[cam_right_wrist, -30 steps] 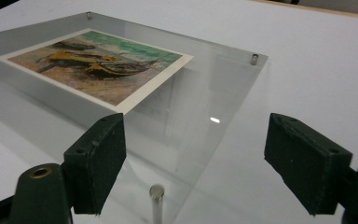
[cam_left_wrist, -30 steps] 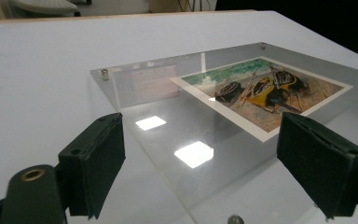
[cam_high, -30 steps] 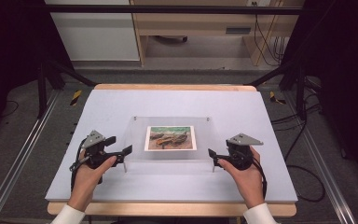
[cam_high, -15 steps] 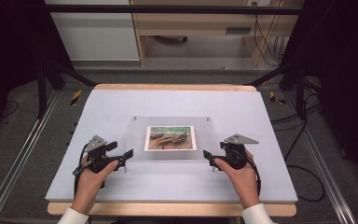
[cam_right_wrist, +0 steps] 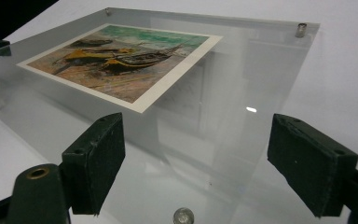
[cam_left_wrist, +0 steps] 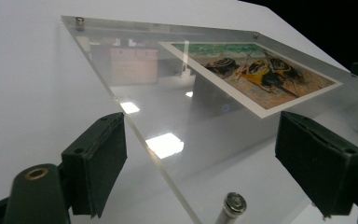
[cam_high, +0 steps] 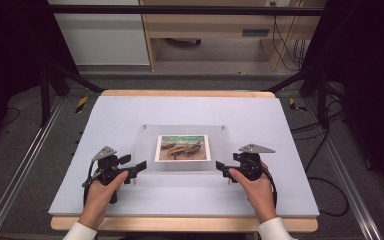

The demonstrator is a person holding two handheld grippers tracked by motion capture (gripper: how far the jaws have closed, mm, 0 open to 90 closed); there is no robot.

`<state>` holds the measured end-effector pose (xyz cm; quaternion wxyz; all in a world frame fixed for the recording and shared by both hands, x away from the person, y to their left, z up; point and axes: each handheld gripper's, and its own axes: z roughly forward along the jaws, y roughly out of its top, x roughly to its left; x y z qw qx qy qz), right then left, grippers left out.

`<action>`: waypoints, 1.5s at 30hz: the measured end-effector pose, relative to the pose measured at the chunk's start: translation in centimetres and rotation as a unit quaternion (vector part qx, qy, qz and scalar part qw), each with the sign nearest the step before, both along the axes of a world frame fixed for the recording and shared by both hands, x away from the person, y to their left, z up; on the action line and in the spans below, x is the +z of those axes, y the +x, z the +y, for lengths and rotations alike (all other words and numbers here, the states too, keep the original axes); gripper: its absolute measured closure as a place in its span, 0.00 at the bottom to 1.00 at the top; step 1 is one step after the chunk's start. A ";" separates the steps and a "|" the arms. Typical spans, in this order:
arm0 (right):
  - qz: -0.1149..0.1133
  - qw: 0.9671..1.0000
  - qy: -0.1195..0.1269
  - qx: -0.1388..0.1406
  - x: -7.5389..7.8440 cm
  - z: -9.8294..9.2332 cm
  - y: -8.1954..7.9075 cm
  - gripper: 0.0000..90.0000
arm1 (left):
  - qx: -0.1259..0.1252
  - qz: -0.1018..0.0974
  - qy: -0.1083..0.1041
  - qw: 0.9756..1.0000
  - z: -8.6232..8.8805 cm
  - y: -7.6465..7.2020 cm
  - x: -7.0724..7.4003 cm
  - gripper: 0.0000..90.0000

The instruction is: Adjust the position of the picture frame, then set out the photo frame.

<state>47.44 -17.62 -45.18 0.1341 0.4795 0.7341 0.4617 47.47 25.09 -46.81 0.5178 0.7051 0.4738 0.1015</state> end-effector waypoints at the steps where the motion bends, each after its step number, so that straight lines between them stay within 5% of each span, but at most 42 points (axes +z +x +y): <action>1: 0.005 1.000 0.004 -0.002 0.0 0.0 0.0 0.20 | 0.001 0.001 -0.002 1.000 0.0 0.0 0.0 0.17; 6: 0.016 1.000 0.020 -0.002 -0.3 -0.2 0.2 0.19 | 0.000 0.010 -0.008 1.000 0.1 0.1 -0.1 0.17; 12: 0.038 0.998 0.044 -0.005 -0.7 -0.5 0.5 0.17 | -0.008 0.037 -0.045 0.998 0.4 0.4 -0.7 0.18; 22: 0.077 0.993 0.090 0.002 -1.2 -0.9 0.9 0.17 | -0.021 0.041 -0.053 0.998 0.2 0.6 -0.8 0.18; 45: 0.078 0.994 0.079 0.000 -1.0 -0.7 0.9 0.18 | -0.025 0.054 -0.035 0.998 0.2 0.8 -0.3 0.20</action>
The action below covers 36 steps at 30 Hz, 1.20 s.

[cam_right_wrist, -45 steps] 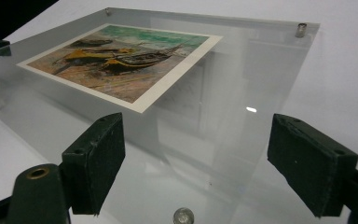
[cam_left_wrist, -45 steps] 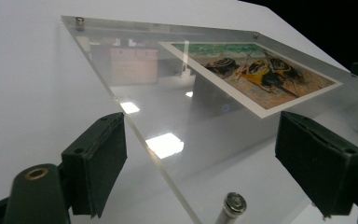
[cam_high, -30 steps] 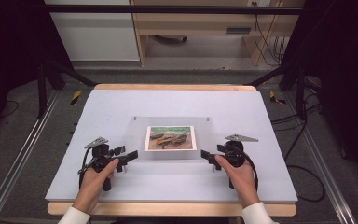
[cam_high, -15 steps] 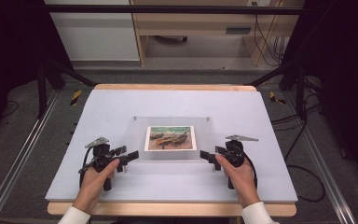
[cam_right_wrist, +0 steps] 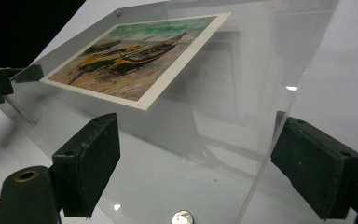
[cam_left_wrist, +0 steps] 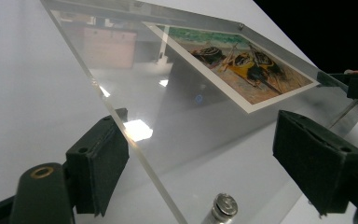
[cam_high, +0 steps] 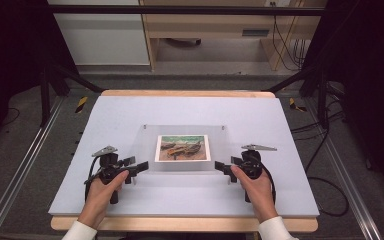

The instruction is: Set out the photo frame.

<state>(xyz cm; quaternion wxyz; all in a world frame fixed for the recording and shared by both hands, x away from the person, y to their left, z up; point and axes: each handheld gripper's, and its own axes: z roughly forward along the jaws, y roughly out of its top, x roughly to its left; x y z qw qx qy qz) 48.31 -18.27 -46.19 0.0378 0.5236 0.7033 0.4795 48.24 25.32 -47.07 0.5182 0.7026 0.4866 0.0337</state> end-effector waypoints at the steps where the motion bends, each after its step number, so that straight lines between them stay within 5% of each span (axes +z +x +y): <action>1: 0.000 1.000 0.000 0.000 0.0 0.0 0.0 0.18 | 0.000 0.000 0.001 1.000 0.0 0.0 0.0 0.20; 9: 0.003 1.000 -0.004 -0.003 0.1 0.1 0.2 0.18 | 0.005 0.004 0.008 1.000 -0.2 0.5 0.3 0.21; 24: -0.036 0.998 -0.036 -0.023 1.0 -0.6 2.2 0.26 | 0.022 -0.038 0.025 0.999 -1.5 3.5 0.9 0.30; 36: -0.070 0.995 -0.069 -0.023 1.6 -0.5 0.8 0.32 | 0.017 -0.063 0.048 0.997 -1.4 2.1 1.5 0.35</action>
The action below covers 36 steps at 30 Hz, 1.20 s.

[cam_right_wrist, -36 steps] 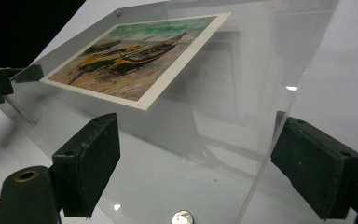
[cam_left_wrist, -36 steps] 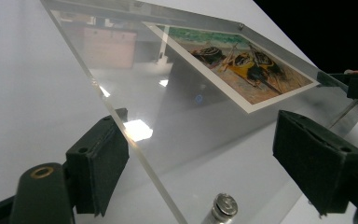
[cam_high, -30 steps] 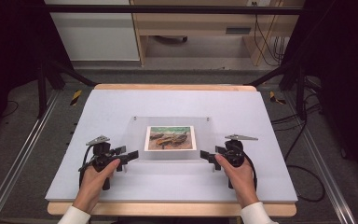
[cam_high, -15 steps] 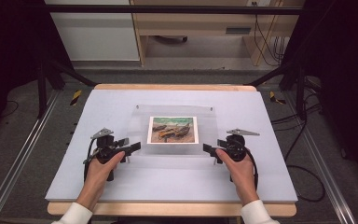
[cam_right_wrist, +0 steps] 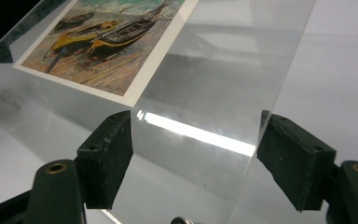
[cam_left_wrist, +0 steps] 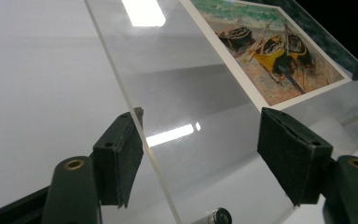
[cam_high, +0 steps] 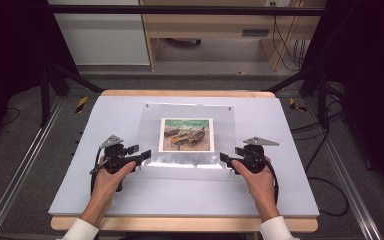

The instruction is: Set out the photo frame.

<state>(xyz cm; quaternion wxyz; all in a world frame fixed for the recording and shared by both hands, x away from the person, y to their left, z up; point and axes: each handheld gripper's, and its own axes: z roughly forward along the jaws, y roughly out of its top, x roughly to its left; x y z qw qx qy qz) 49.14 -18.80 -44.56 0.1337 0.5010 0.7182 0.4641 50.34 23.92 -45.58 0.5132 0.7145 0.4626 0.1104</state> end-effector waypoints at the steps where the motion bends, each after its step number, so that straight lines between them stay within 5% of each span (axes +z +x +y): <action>1: 0.000 1.000 0.000 0.000 0.0 0.0 0.0 0.32 | -0.001 -0.001 0.003 1.000 0.0 -0.2 0.1 0.35; 11: -0.024 0.999 -0.022 0.007 0.3 -0.2 -1.7 0.39 | -0.005 -0.014 0.019 1.000 0.2 -1.7 0.4 0.41; 36: -0.034 0.998 -0.043 0.002 0.5 -0.3 -4.0 0.52 | -0.018 -0.022 0.050 0.998 0.6 -3.5 0.7 0.49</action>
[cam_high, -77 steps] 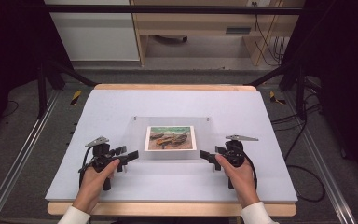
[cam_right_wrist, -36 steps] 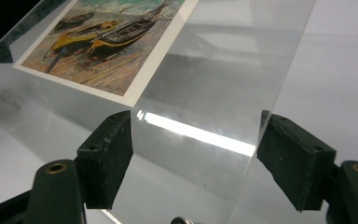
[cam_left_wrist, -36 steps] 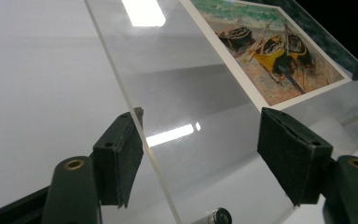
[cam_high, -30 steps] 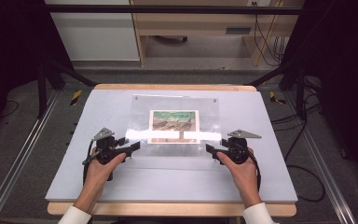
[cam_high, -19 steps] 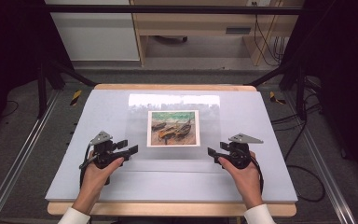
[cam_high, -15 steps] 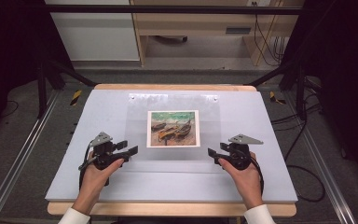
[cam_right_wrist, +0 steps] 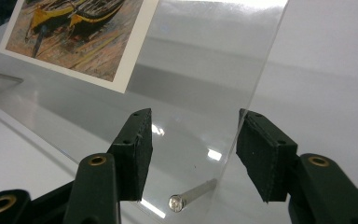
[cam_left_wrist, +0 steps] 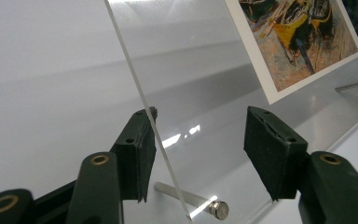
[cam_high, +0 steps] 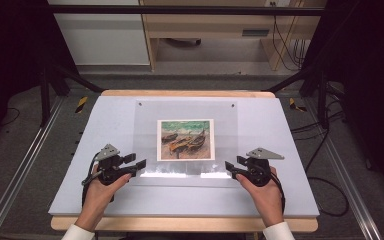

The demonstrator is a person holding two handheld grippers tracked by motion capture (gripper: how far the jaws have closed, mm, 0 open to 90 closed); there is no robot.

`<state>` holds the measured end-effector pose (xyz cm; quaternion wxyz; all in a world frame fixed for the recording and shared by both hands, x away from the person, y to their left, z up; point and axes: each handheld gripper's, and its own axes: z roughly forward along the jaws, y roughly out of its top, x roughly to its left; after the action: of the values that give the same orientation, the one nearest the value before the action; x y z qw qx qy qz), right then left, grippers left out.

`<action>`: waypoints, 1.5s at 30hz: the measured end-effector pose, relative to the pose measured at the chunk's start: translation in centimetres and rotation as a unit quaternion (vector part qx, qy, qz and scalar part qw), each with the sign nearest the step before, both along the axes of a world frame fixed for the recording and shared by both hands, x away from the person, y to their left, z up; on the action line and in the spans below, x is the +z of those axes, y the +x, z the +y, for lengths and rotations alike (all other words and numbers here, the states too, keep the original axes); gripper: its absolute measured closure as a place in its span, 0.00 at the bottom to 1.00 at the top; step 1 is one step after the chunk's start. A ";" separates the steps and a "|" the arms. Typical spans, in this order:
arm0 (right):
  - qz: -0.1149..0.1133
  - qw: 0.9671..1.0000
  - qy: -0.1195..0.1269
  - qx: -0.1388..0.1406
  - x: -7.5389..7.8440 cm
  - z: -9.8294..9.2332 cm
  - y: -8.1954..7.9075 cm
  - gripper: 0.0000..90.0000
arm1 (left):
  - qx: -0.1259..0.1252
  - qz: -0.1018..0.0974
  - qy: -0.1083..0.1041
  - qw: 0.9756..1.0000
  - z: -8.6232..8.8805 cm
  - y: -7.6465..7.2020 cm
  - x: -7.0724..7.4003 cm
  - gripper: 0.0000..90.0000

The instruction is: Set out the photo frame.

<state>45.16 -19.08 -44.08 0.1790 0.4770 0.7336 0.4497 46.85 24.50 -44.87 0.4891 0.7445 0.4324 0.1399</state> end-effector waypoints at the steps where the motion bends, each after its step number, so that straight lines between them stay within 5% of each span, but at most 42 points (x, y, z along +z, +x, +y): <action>1: 0.000 1.000 0.000 0.000 0.0 0.0 0.0 0.52 | 0.000 0.000 0.000 1.000 0.0 -0.1 0.0 0.49; 45: -0.014 0.999 -0.036 0.002 -0.1 -0.2 -2.4 0.66 | -0.005 -0.011 0.026 1.000 0.4 -2.3 -0.2 0.61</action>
<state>42.79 -19.23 -44.18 0.2052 0.4625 0.7479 0.4297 44.57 24.88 -45.06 0.4747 0.7579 0.4191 0.1567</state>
